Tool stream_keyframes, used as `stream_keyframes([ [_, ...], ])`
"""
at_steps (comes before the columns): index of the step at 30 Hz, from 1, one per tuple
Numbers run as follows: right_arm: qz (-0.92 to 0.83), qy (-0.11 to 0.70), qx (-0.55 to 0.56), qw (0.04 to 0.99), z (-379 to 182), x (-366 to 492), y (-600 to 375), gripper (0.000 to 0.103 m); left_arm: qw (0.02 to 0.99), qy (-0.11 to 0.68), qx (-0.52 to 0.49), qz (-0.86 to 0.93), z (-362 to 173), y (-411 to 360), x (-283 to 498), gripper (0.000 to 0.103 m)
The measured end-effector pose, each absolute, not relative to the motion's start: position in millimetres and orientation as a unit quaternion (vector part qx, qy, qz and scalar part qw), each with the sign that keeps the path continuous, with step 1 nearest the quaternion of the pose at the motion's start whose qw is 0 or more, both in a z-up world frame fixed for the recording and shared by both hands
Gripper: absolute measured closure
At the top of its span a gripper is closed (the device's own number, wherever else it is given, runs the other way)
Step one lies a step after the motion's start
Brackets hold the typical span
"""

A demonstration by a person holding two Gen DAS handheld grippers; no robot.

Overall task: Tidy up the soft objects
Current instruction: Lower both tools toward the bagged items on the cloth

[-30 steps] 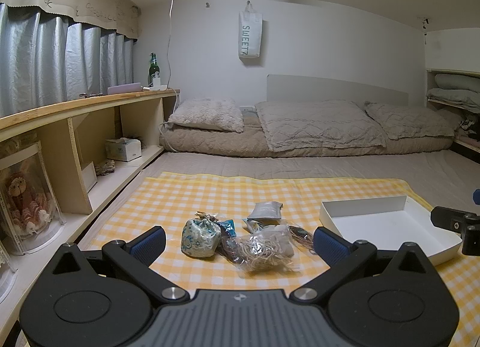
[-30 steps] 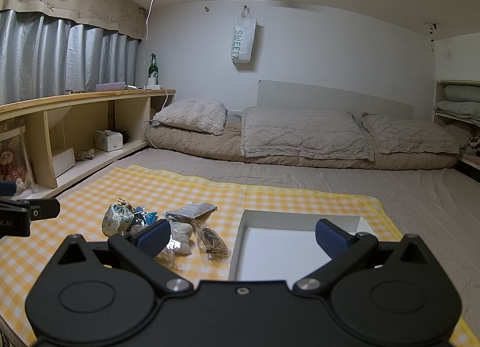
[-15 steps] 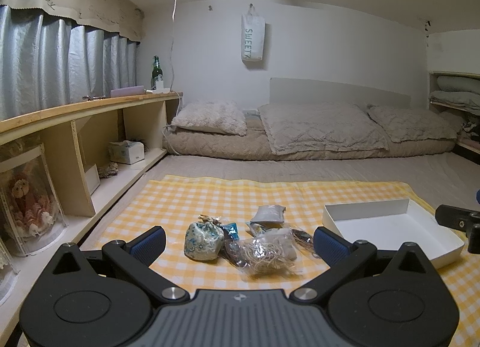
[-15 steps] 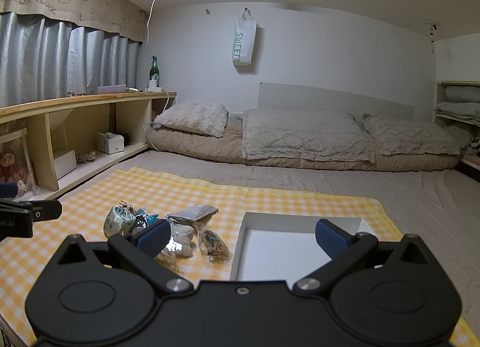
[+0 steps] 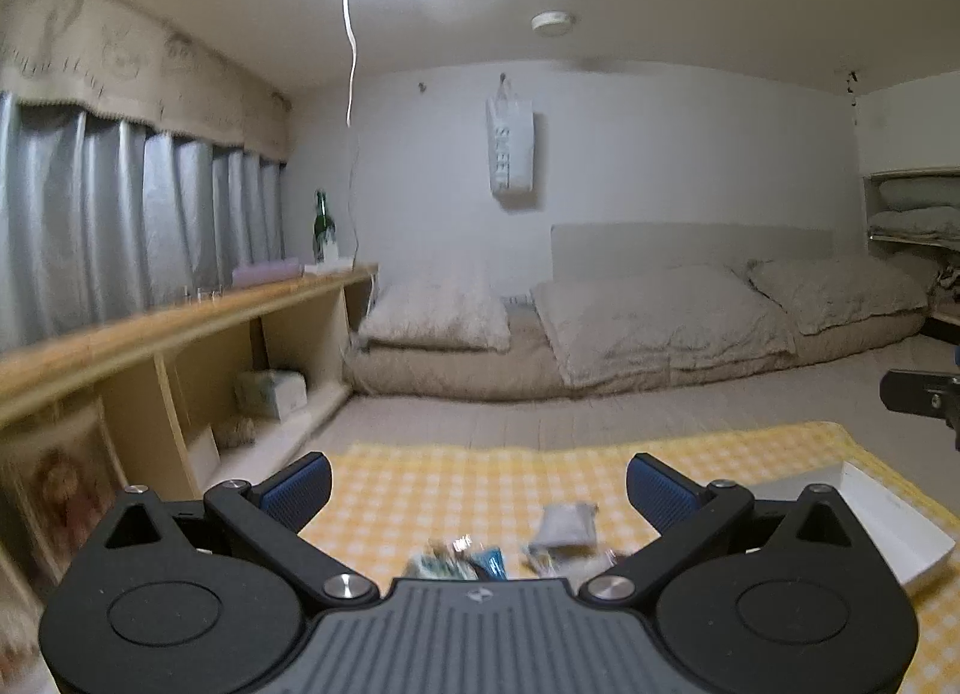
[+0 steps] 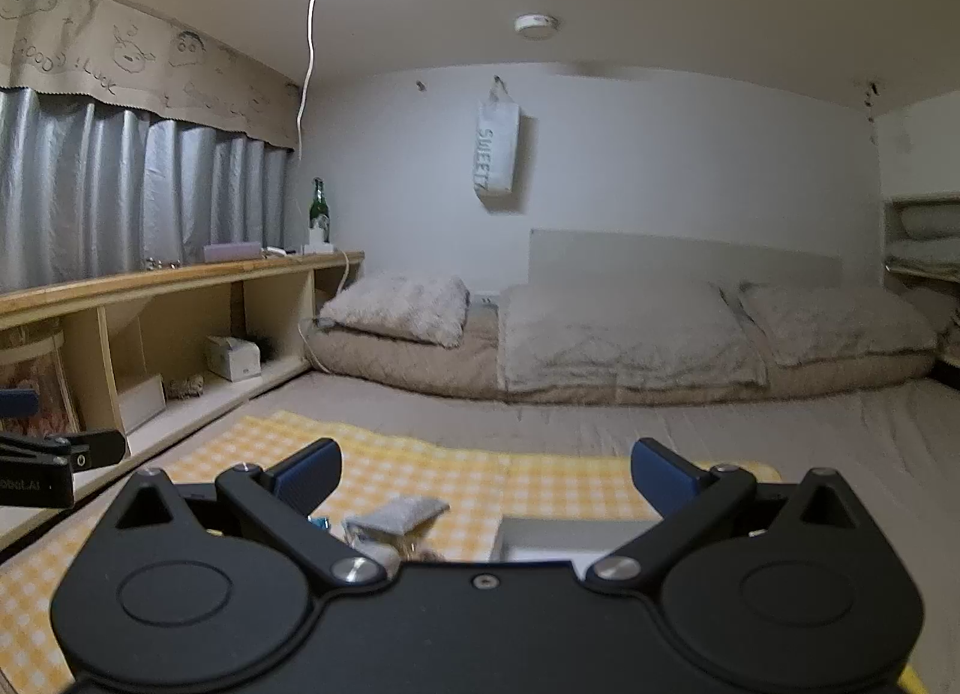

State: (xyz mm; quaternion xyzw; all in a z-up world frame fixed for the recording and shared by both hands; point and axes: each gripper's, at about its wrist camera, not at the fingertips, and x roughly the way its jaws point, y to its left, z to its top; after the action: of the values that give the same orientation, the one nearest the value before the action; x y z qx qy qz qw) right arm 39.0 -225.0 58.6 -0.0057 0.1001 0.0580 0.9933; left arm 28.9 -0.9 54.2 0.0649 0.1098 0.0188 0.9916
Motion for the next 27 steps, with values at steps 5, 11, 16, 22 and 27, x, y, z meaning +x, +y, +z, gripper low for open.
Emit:
stream_keyframes([
  [5,0.064,0.098,-0.008,0.993,78,69,-217,0.0,0.992,0.07,0.094,0.044,71,-7,52,0.0],
  [11,0.067,0.123,0.0,0.99,92,114,-201,0.0,0.992,0.081,0.08,0.048,80,0,96,0.0],
  [16,0.066,0.159,0.02,0.985,83,158,-183,0.0,0.992,0.096,0.056,0.062,66,15,135,0.0],
  [22,0.092,0.232,0.047,0.967,35,197,-167,0.0,0.988,0.138,0.03,0.06,38,29,174,0.0],
  [27,0.129,0.281,0.029,0.951,1,217,-145,0.0,0.98,0.19,0.033,0.055,17,35,201,0.0],
])
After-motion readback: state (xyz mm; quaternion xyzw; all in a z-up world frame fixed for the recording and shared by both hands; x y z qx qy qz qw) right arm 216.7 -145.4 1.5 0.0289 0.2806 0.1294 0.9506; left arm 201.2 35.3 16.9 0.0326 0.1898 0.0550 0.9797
